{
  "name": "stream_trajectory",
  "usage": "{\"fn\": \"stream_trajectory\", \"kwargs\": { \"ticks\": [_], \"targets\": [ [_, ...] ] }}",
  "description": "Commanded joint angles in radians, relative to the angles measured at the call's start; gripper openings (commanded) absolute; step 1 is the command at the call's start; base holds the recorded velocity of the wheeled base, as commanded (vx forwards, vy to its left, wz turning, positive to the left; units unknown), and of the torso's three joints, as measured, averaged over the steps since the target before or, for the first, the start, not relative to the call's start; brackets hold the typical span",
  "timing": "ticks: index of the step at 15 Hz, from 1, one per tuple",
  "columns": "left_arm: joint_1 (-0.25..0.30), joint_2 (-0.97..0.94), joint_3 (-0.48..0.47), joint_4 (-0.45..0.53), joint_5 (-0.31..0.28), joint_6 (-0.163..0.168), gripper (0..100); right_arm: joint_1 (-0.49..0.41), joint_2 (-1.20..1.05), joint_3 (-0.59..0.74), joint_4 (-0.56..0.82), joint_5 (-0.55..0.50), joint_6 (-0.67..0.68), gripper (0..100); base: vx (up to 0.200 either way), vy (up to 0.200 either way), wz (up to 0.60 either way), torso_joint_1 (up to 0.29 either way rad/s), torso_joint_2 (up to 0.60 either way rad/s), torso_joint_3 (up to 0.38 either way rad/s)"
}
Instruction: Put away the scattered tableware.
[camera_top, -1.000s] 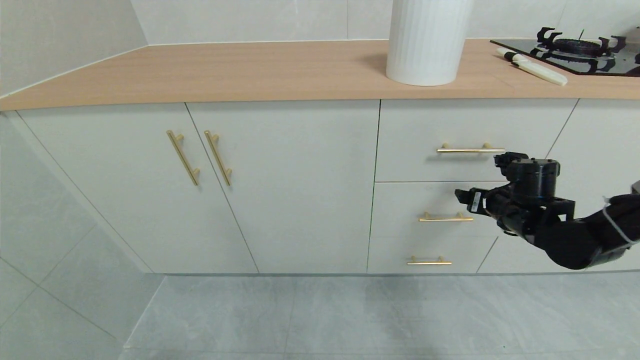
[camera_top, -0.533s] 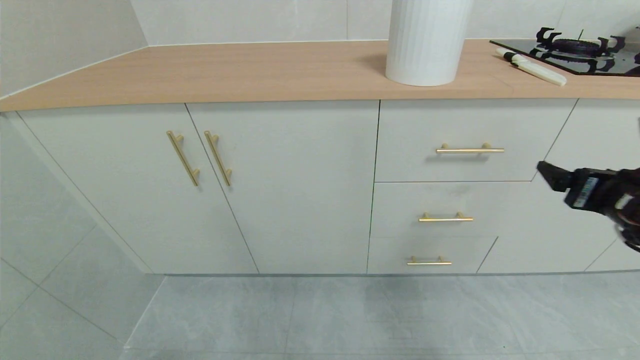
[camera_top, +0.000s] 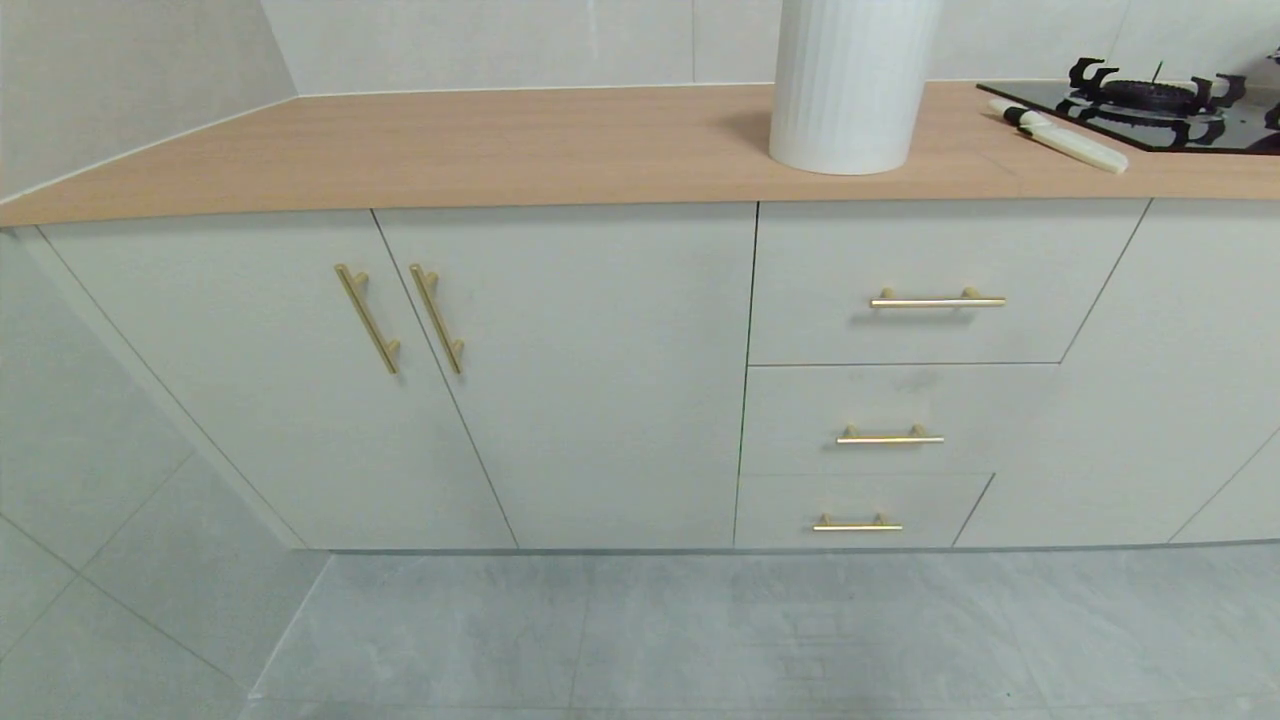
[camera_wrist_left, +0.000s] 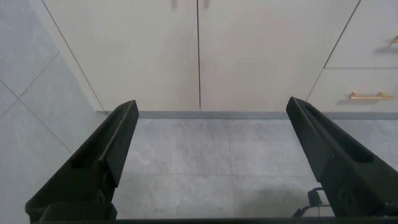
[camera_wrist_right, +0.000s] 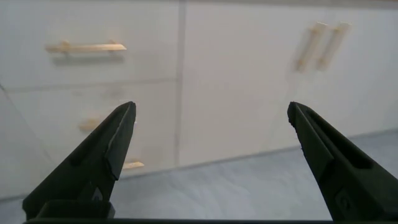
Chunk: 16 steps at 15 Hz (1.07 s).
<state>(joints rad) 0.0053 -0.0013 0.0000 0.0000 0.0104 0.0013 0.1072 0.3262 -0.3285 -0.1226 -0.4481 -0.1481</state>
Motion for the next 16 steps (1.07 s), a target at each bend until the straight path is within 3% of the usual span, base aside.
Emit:
{"fn": "stream_trajectory", "kwargs": {
  "ticks": [1, 3, 6, 8, 11, 16],
  "targets": [
    [0.001, 0.001, 0.000, 0.000, 0.000, 0.000, 100, -0.098, -0.314, 0.048, 0.121, 0.020, -0.021, 100, 0.000, 0.000, 0.00, 0.000, 0.00, 0.000],
    [0.001, 0.001, 0.000, 0.000, 0.000, 0.000, 100, -0.106, -0.326, 0.103, 0.110, 0.019, -0.004, 100, 0.000, 0.000, 0.00, 0.000, 0.00, 0.000],
    [0.001, 0.001, 0.000, 0.000, 0.000, 0.000, 100, -0.107, -0.326, 0.329, 0.046, 0.083, 0.093, 100, 0.000, 0.000, 0.00, 0.000, 0.00, 0.000],
    [0.001, 0.001, 0.000, 0.000, 0.000, 0.000, 100, -0.107, -0.326, 0.329, 0.073, 0.206, 0.186, 100, 0.000, 0.000, 0.00, 0.000, 0.00, 0.000],
    [0.001, 0.001, 0.000, 0.000, 0.000, 0.000, 100, -0.107, -0.326, 0.325, 0.136, 0.376, 0.180, 100, 0.000, 0.000, 0.00, 0.000, 0.00, 0.000],
    [0.001, 0.001, 0.000, 0.000, 0.000, 0.000, 100, -0.107, -0.325, 0.327, 0.133, 0.425, 0.134, 100, 0.000, 0.000, 0.00, 0.000, 0.00, 0.000]
  ]
}}
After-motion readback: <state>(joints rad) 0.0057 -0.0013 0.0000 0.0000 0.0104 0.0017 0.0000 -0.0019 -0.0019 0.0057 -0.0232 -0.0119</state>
